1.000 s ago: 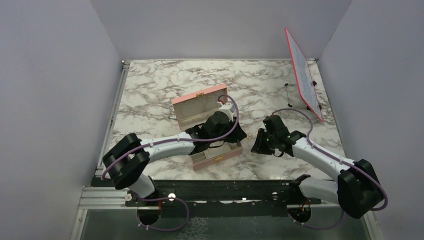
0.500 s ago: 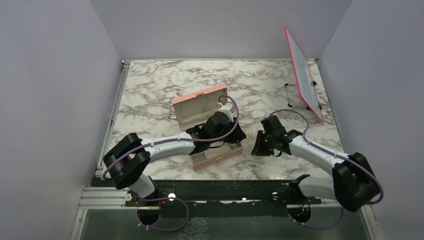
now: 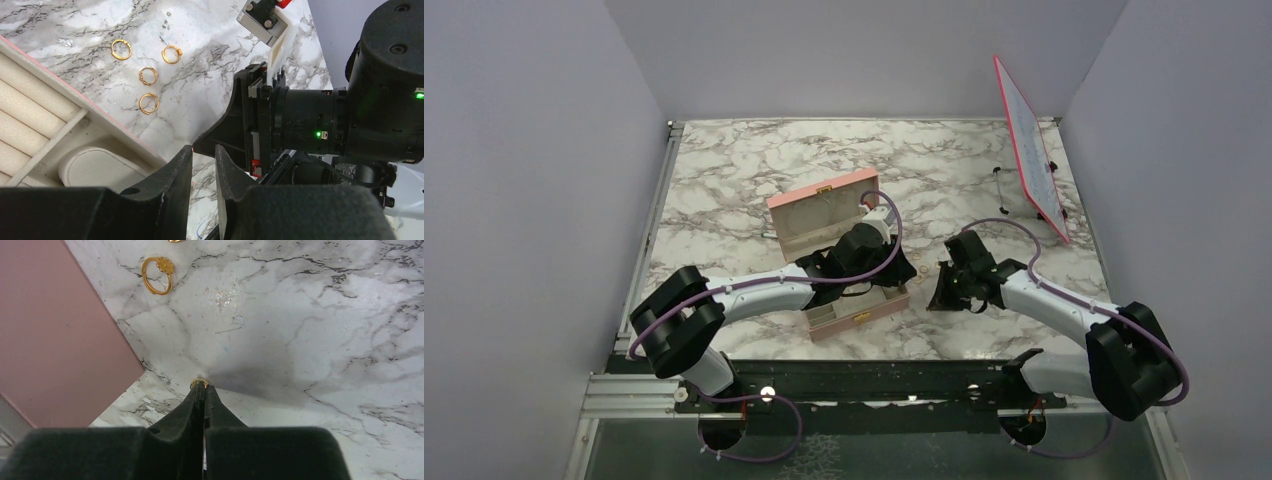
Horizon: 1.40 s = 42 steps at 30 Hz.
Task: Organize the mixed jewelry
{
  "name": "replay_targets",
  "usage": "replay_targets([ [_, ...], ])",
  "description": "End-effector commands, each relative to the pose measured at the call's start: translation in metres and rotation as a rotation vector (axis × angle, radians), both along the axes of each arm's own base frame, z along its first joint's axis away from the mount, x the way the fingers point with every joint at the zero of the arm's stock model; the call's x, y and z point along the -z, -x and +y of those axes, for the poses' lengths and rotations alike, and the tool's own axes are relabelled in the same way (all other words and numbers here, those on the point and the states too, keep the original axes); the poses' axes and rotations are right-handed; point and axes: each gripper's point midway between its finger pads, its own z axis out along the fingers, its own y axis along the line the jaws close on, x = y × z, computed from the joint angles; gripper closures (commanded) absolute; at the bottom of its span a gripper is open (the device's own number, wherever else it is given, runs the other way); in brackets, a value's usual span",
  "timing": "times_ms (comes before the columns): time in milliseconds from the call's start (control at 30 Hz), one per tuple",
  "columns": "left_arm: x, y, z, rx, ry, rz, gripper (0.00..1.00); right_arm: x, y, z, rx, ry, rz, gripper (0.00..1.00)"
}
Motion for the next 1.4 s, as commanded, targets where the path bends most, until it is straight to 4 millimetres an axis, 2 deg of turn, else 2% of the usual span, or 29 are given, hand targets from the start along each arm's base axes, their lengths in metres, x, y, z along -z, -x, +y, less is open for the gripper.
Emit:
replay_targets([
  [0, -0.01, -0.002, -0.006, 0.005, 0.014, -0.027, 0.75, -0.002, -0.002, 0.005, -0.017, -0.019, -0.017, 0.97],
  [167, -0.014, -0.001, -0.006, 0.007, 0.025, -0.024, 0.75, -0.008, -0.007, 0.004, -0.012, -0.024, -0.049, 0.99],
  [333, -0.026, 0.002, -0.006, 0.007, 0.054, -0.021, 0.72, -0.032, -0.02, 0.01, -0.017, -0.084, -0.18, 0.99],
  [500, -0.05, 0.006, -0.004, 0.001, 0.12, -0.007, 0.52, -0.063, -0.036, 0.017, -0.02, -0.155, -0.34, 0.99],
  [600, -0.067, 0.006, 0.0, -0.015, 0.171, 0.008, 0.33, -0.086, -0.045, 0.021, -0.026, -0.209, -0.455, 0.99],
  [700, -0.082, 0.005, 0.007, -0.048, 0.214, 0.038, 0.2, -0.115, -0.055, 0.024, -0.025, -0.26, -0.583, 0.99],
  [867, -0.101, 0.008, 0.016, -0.09, 0.284, 0.141, 0.1, -0.166, -0.062, 0.026, -0.031, -0.349, -0.798, 0.99],
  [1000, -0.113, 0.012, 0.014, -0.088, 0.37, 0.234, 0.09, -0.2, -0.06, 0.027, -0.049, -0.41, -0.942, 0.99],
  [1133, -0.133, 0.014, 0.008, -0.06, 0.494, 0.291, 0.13, -0.229, -0.052, 0.03, -0.1, -0.477, -1.07, 0.99],
  [1367, -0.158, 0.016, -0.002, 0.026, 0.611, 0.328, 0.16, -0.253, -0.032, 0.042, -0.232, -0.562, -1.185, 0.99],
])
